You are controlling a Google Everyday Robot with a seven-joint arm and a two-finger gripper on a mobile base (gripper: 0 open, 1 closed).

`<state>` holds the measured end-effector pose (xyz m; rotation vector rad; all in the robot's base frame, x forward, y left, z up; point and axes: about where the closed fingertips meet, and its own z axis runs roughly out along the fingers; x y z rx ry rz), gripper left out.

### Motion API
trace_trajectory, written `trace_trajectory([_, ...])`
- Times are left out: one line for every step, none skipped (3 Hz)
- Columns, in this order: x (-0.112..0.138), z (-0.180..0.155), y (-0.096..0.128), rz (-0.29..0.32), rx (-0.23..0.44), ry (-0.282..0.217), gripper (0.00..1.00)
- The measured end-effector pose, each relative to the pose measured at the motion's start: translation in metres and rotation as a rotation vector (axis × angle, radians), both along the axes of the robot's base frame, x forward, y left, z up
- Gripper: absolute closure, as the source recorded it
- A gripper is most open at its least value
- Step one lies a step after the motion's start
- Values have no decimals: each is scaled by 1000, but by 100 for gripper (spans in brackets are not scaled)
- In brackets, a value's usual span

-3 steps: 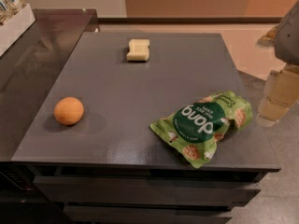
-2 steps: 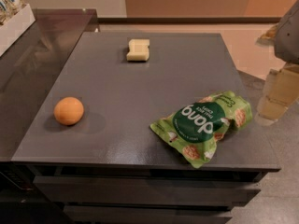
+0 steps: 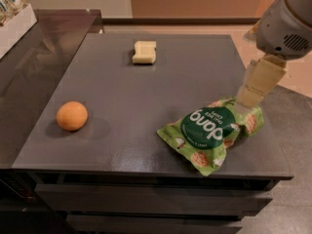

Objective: Move sponge near green rice chip bag

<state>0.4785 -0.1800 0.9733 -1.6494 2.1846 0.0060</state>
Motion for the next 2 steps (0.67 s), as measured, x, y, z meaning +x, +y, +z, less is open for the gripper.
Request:
trace_trajectory([38,-9,33,1,62,-7,0])
trace_trajectory([61,-16,54,1,99,-9,0])
